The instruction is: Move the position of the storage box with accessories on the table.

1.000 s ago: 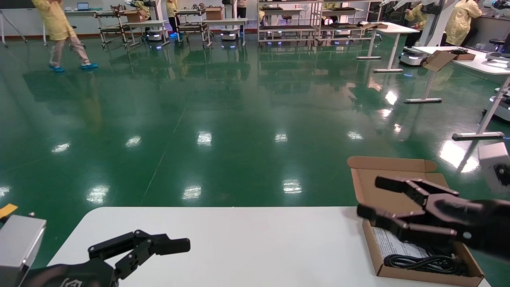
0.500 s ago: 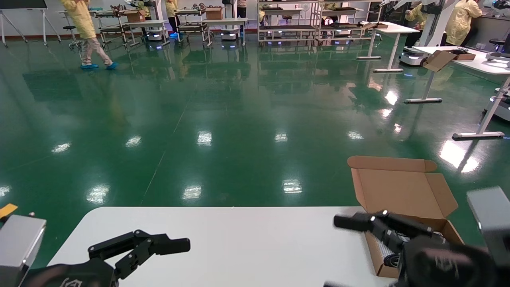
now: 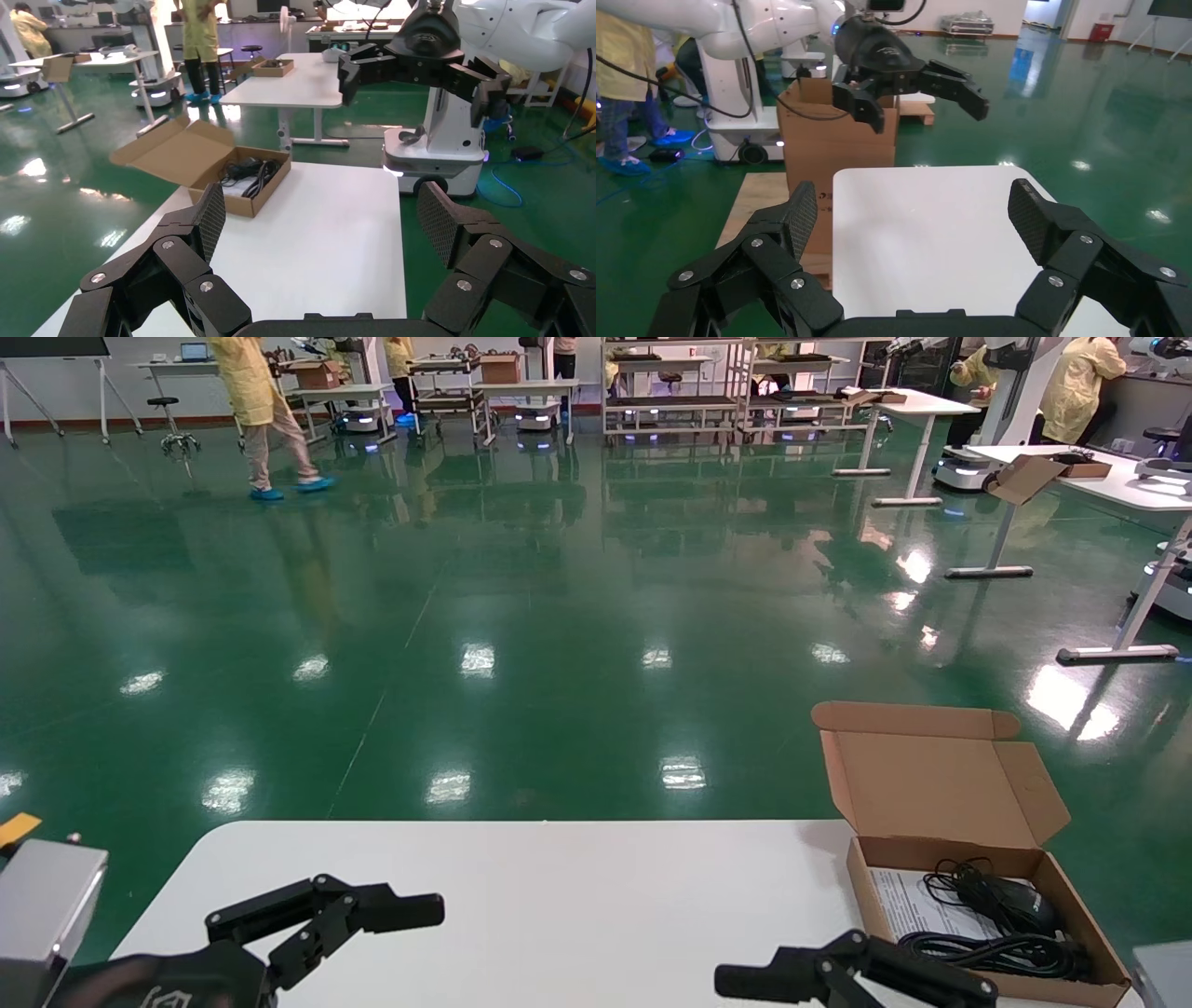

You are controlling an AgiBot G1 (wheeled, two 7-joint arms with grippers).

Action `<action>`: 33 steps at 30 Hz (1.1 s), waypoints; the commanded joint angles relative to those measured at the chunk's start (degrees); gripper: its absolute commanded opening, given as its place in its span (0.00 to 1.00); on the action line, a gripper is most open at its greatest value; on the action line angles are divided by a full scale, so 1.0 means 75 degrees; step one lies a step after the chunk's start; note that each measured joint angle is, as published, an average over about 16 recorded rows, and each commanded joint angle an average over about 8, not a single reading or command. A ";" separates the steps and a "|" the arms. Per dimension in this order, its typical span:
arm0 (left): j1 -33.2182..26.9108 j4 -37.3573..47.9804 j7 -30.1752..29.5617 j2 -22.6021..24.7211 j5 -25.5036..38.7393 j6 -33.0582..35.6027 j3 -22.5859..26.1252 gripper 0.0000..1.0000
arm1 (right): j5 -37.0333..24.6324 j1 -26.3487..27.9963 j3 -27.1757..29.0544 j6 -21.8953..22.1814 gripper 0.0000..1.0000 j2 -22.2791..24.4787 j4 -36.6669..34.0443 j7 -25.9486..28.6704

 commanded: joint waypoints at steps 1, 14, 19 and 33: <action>0.0000 0.0000 0.0000 0.0000 0.0000 0.0000 0.0000 1.00 | 0.0019 -0.0022 0.0013 -0.0010 1.00 0.0006 0.0034 -0.0005; 0.0000 0.0000 0.0000 0.0000 0.0000 0.0000 0.0000 1.00 | -0.0049 0.0076 -0.0028 0.0035 1.00 -0.0009 -0.0153 0.0023; 0.0000 0.0000 0.0000 0.0000 0.0000 0.0000 0.0000 1.00 | -0.0064 0.0095 -0.0036 0.0042 1.00 -0.0011 -0.0186 0.0026; 0.0000 0.0000 0.0000 0.0000 0.0000 0.0000 0.0000 1.00 | -0.0078 0.0120 -0.0046 0.0050 1.00 -0.0018 -0.0229 0.0033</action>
